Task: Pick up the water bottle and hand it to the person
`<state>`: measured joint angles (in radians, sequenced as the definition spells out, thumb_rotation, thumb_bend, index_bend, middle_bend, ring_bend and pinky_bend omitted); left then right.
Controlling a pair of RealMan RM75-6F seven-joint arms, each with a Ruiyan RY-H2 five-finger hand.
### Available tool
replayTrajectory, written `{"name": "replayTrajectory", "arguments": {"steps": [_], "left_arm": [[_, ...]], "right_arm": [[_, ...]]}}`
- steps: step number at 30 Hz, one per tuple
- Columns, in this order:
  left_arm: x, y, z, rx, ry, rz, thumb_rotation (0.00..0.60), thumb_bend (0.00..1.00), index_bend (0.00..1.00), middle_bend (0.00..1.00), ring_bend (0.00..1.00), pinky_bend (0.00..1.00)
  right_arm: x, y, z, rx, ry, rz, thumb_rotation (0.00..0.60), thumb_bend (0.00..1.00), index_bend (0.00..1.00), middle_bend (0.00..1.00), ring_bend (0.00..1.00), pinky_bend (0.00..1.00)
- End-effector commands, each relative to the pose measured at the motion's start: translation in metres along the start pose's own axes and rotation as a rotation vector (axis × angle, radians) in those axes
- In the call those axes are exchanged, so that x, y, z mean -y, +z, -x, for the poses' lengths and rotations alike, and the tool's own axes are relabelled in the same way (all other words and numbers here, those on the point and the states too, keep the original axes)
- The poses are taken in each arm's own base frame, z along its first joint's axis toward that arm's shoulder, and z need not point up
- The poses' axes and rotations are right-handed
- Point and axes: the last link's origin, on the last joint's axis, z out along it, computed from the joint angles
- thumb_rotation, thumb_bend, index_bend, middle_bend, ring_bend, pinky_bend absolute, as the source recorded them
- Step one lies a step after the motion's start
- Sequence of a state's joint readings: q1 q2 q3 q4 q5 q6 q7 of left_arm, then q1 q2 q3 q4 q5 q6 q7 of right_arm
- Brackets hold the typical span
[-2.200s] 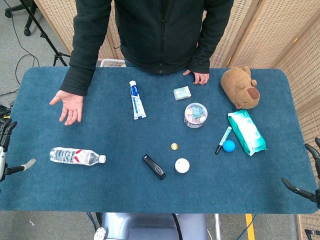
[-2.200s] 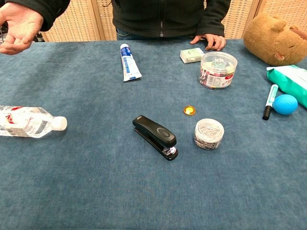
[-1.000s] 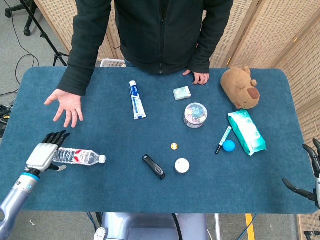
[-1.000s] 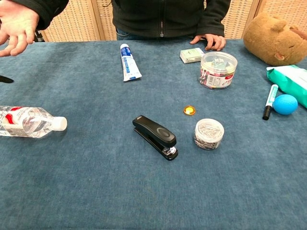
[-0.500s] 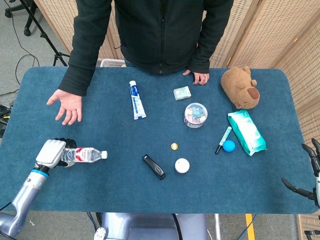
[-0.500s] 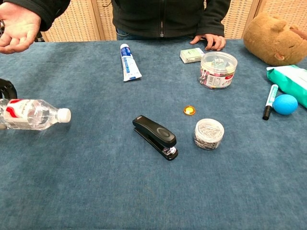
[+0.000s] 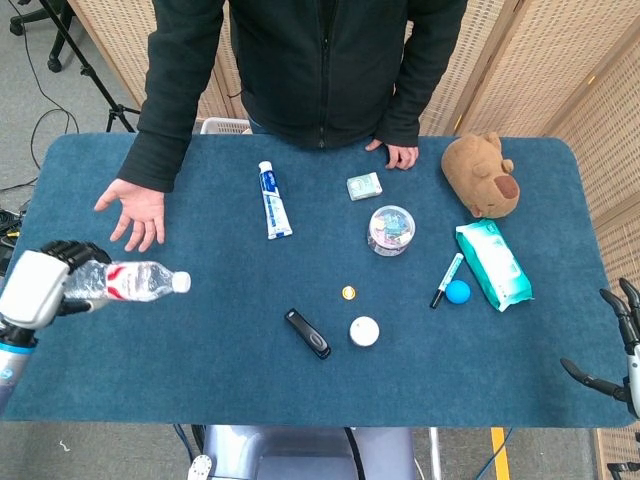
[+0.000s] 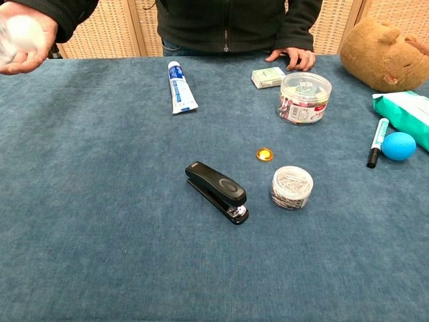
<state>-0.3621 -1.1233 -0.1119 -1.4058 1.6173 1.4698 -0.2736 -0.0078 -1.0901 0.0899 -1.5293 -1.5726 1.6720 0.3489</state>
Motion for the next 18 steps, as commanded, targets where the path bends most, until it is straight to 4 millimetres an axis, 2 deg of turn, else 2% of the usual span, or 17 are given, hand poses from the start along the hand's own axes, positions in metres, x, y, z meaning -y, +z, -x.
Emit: {"name": "replayTrajectory", "arguments": {"steps": [1, 6, 13, 18], "left_arm": [[0.015, 0.025, -0.023, -0.048, 0.051, -0.066, 0.6, 0.14, 0.79, 0.68, 0.48, 0.51], [0.033, 0.049, -0.025, -0.013, 0.091, -0.163, 0.6, 0.13, 0.79, 0.68, 0.48, 0.51], [0.058, 0.073, -0.005, 0.021, 0.096, -0.265, 0.6, 0.13, 0.79, 0.68, 0.48, 0.51], [0.061, 0.085, 0.009, 0.024, 0.042, -0.27, 0.6, 0.12, 0.79, 0.68, 0.48, 0.51]], "right_arm": [[0.0, 0.0, 0.0, 0.0, 0.001, 0.003, 0.6, 0.0, 0.11, 0.0, 0.0, 0.0], [-0.001, 0.001, 0.001, 0.008, -0.001, 0.005, 0.6, 0.0, 0.11, 0.0, 0.0, 0.0], [-0.002, 0.002, 0.004, 0.016, -0.008, 0.012, 0.6, 0.0, 0.11, 0.0, 0.0, 0.0], [0.0, 0.004, 0.008, 0.03, -0.015, 0.009, 0.6, 0.0, 0.11, 0.0, 0.0, 0.0]]}}
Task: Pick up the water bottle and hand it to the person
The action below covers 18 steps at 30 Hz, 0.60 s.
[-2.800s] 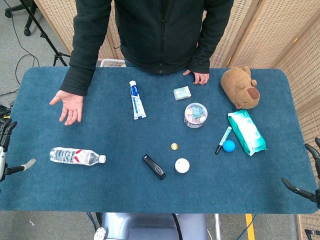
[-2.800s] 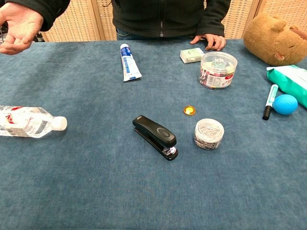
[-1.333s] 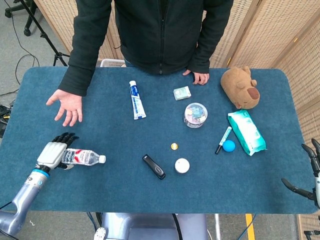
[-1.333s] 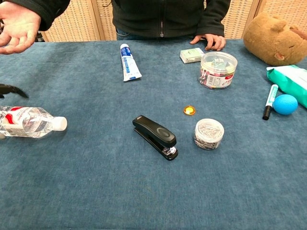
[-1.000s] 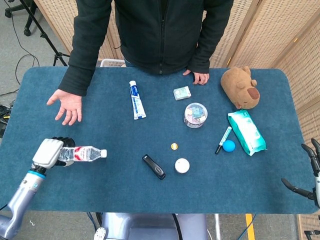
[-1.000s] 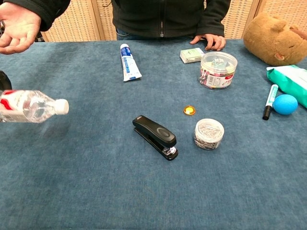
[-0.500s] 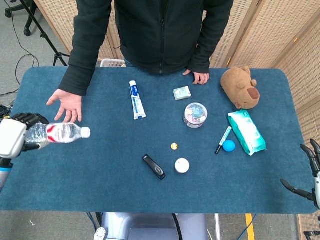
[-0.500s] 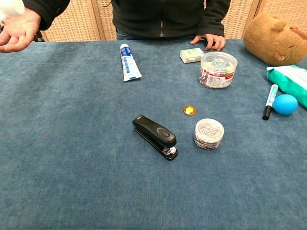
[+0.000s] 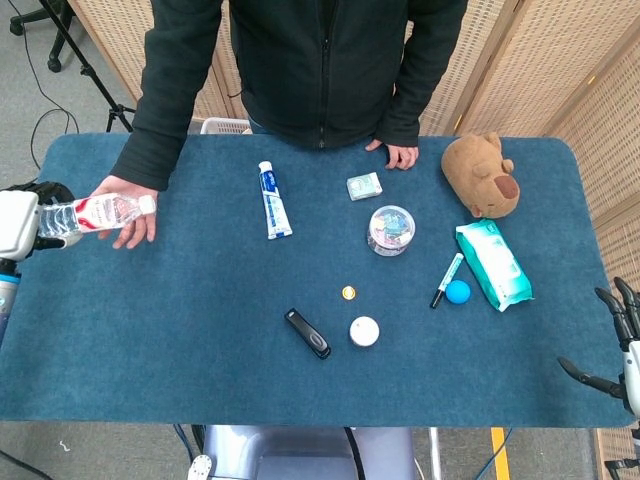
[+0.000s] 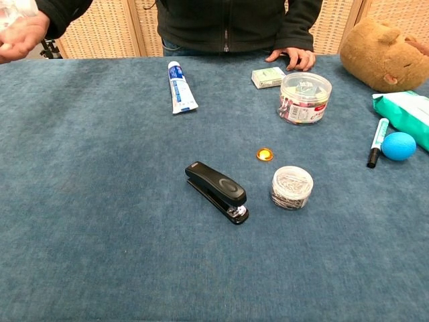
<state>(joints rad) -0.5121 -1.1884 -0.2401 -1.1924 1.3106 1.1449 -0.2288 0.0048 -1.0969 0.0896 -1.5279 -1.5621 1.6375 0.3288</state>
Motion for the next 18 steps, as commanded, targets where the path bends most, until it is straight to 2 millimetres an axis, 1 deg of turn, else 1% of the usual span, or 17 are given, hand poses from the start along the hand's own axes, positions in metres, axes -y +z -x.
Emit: {"name": "replayTrajectory", "arguments": {"steps": [1, 3, 5, 6, 7, 8, 9, 10, 12, 14, 16, 18], "left_arm": [[-0.004, 0.013, 0.009, -0.004, -0.039, 0.002, 0.6, 0.11, 0.79, 0.68, 0.48, 0.51], [-0.006, 0.017, 0.012, -0.013, -0.049, 0.003, 0.6, 0.08, 0.79, 0.67, 0.47, 0.51], [-0.007, 0.021, 0.014, -0.02, -0.051, -0.001, 0.6, 0.04, 0.72, 0.59, 0.43, 0.51], [-0.007, 0.023, 0.015, -0.02, -0.051, -0.005, 0.6, 0.02, 0.62, 0.47, 0.34, 0.48], [-0.008, 0.025, 0.016, -0.019, -0.053, -0.009, 0.6, 0.01, 0.47, 0.31, 0.21, 0.4], [-0.01, 0.027, 0.018, -0.018, -0.061, -0.01, 0.6, 0.0, 0.36, 0.21, 0.12, 0.34], [-0.011, 0.028, 0.018, -0.018, -0.072, -0.013, 0.6, 0.0, 0.2, 0.08, 0.04, 0.24], [-0.013, 0.028, 0.018, -0.022, -0.095, -0.017, 0.6, 0.0, 0.08, 0.02, 0.0, 0.18], [-0.016, 0.027, 0.015, -0.039, -0.137, -0.018, 0.6, 0.0, 0.0, 0.0, 0.0, 0.12], [-0.016, 0.026, 0.011, -0.058, -0.155, -0.015, 0.6, 0.0, 0.0, 0.0, 0.0, 0.1], [-0.014, 0.02, -0.001, -0.091, -0.183, -0.01, 0.6, 0.0, 0.0, 0.0, 0.0, 0.09], [-0.013, 0.016, -0.008, -0.098, -0.188, -0.005, 0.6, 0.0, 0.0, 0.0, 0.0, 0.07]], "right_arm": [[0.001, 0.001, 0.002, 0.005, -0.003, -0.003, 0.6, 0.0, 0.11, 0.0, 0.0, 0.0], [0.001, 0.001, 0.002, 0.008, -0.004, -0.004, 0.6, 0.0, 0.11, 0.0, 0.0, 0.0], [0.001, 0.001, 0.003, 0.012, -0.005, -0.004, 0.6, 0.0, 0.11, 0.0, 0.0, 0.0], [0.001, 0.001, 0.003, 0.013, -0.006, -0.003, 0.6, 0.0, 0.11, 0.0, 0.0, 0.0], [0.002, 0.001, 0.004, 0.014, -0.006, -0.003, 0.6, 0.0, 0.11, 0.0, 0.0, 0.0], [0.002, 0.001, 0.004, 0.015, -0.006, -0.004, 0.6, 0.0, 0.11, 0.0, 0.0, 0.0], [0.002, 0.001, 0.004, 0.015, -0.006, -0.004, 0.6, 0.0, 0.11, 0.0, 0.0, 0.0], [0.002, 0.001, 0.004, 0.015, -0.006, -0.003, 0.6, 0.0, 0.11, 0.0, 0.0, 0.0], [0.001, 0.0, 0.003, 0.015, -0.005, -0.001, 0.6, 0.0, 0.11, 0.0, 0.0, 0.0], [0.001, 0.0, 0.003, 0.016, -0.003, -0.001, 0.6, 0.0, 0.11, 0.0, 0.0, 0.0], [0.003, 0.0, 0.004, 0.025, 0.009, -0.006, 0.6, 0.0, 0.11, 0.0, 0.0, 0.0], [0.003, -0.001, 0.003, 0.027, 0.011, -0.007, 0.6, 0.0, 0.11, 0.0, 0.0, 0.0]]}}
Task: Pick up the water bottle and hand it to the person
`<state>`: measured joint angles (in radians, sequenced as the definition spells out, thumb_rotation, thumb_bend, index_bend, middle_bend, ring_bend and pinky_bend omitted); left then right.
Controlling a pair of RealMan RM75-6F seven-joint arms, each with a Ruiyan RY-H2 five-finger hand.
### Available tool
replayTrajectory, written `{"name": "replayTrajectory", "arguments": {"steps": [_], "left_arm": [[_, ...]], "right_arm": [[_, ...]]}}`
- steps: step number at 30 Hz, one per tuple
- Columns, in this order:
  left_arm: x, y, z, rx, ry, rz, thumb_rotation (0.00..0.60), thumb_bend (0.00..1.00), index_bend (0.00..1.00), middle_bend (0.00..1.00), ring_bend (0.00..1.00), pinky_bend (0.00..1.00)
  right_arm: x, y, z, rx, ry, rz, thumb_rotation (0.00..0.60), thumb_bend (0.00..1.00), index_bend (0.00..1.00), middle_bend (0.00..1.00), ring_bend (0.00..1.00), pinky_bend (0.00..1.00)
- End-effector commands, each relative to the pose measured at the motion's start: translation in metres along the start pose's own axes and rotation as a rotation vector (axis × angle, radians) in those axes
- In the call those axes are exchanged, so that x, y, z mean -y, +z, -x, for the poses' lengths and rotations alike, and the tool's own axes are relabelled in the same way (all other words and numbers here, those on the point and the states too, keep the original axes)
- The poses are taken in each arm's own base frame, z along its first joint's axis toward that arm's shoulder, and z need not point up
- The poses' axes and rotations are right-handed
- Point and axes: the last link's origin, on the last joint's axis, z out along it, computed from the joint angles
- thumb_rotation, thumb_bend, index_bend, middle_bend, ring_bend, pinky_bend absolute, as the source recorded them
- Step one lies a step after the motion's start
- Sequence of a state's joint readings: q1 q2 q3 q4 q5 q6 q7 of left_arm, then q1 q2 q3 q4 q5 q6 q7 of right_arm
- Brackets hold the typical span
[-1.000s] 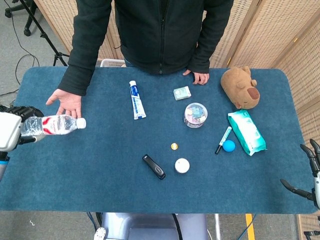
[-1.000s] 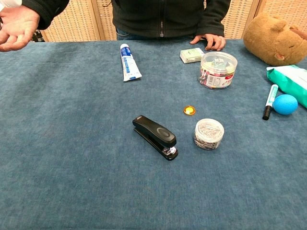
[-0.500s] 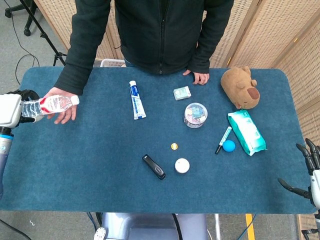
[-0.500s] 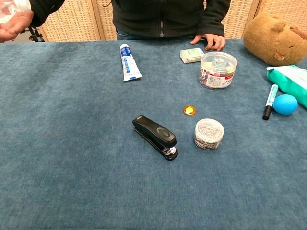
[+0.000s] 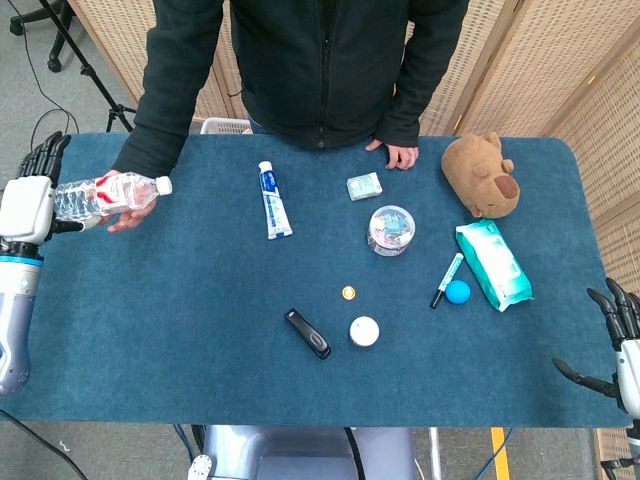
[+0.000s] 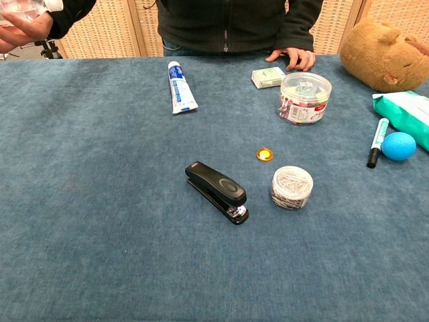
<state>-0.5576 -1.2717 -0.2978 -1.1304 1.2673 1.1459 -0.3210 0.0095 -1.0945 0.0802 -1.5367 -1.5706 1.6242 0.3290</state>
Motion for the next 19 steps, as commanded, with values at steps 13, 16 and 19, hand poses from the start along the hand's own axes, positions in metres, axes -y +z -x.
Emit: {"name": "replayTrajectory", "arguments": {"steps": [13, 16, 19], "left_arm": [[0.008, -0.096, -0.054, -0.027, -0.112, -0.034, 0.6, 0.0, 0.0, 0.0, 0.0, 0.0], [0.017, -0.134, -0.039, 0.011, -0.123, -0.118, 0.6, 0.0, 0.0, 0.0, 0.0, 0.0], [0.021, -0.153, -0.027, 0.033, -0.139, -0.165, 0.6, 0.0, 0.0, 0.0, 0.0, 0.0]], "right_arm": [[0.001, -0.001, -0.005, -0.006, 0.02, -0.007, 0.6, 0.0, 0.11, 0.0, 0.0, 0.0], [0.0, -0.001, -0.004, -0.007, 0.02, -0.005, 0.6, 0.0, 0.11, 0.0, 0.0, 0.0], [-0.001, -0.001, -0.005, -0.009, 0.024, -0.003, 0.6, 0.0, 0.11, 0.0, 0.0, 0.0]]}}
